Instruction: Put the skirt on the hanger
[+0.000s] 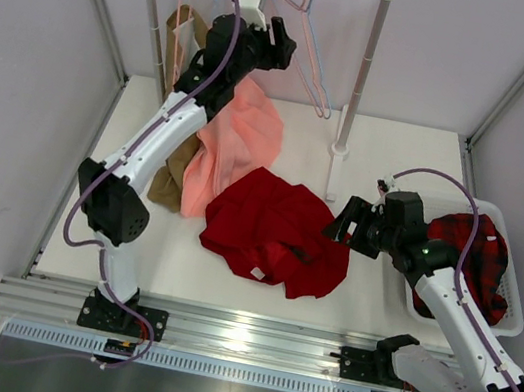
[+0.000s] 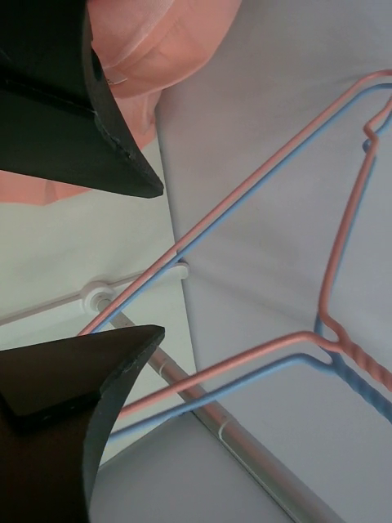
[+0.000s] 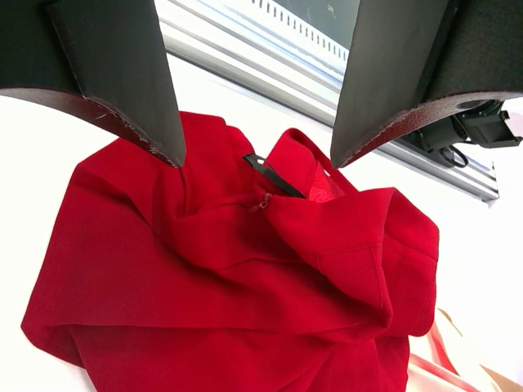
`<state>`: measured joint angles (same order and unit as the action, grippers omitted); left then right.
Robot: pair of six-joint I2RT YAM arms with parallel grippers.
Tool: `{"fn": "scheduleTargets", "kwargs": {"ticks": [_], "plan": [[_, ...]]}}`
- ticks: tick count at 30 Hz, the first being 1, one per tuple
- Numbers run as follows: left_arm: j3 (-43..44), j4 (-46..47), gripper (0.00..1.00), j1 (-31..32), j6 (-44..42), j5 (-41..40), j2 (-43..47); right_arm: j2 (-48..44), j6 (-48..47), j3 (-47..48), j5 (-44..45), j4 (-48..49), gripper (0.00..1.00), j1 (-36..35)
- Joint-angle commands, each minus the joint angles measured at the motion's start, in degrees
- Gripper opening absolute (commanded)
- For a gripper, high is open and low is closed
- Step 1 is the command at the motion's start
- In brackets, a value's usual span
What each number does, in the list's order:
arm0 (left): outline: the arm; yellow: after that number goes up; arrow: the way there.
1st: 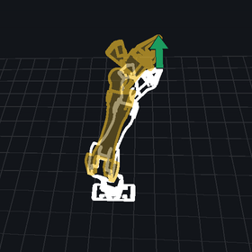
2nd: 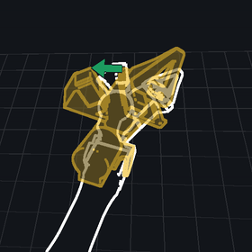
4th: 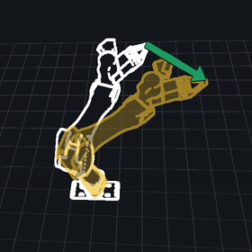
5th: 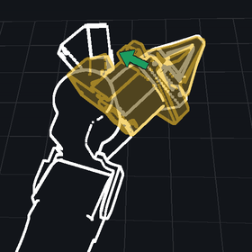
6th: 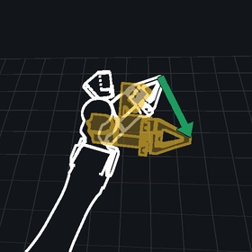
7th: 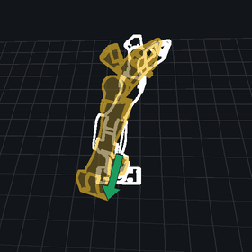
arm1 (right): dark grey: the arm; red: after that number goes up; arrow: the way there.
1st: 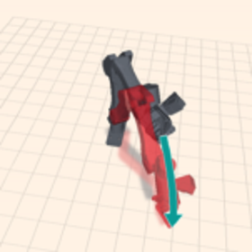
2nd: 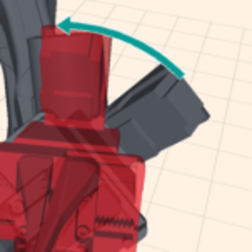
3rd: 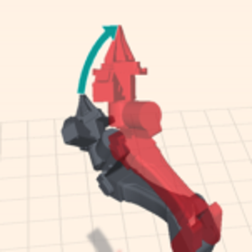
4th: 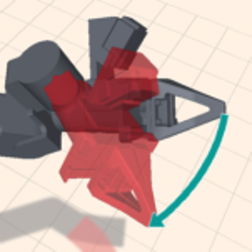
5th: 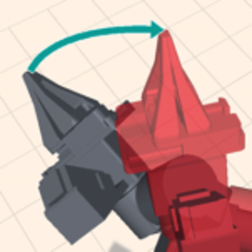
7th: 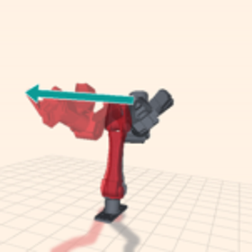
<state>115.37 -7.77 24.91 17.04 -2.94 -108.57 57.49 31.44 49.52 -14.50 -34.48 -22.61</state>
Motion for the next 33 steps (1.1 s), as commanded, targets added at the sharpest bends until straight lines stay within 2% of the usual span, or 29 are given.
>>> {"fn": "scheduleTargets", "kwargs": {"ticks": [1,11,17,26,33], "plan": [[0.3,4.1,0.7,0.2,0.4,0.3,5.4,-1.0,-0.6,-0.4,-0.8,0.6,0.78,0.2],[1.8,4.7,0.72,1.0,1.7,5.5,3.4,-1.2,-0.6,-0.3,-0.8,0.4,0.78,0.2],[1.6,6.5,0.73,2.0,2.2,5.6,3.3,-1.2,-0.8,-0.2,-0.6,0.1,0.78,0.3],[6.0,4.8,0.74,3.7,1.3,3.7,0.6,-1.4,-1.0,-0.4,-0.6,0.0,0.78,0.3],[7.5,2.7,0.69,5.2,0.9,-1.6,-1.6,-1.8,-1.4,-0.5,-0.4,-0.6,0.78,0.5]]}}
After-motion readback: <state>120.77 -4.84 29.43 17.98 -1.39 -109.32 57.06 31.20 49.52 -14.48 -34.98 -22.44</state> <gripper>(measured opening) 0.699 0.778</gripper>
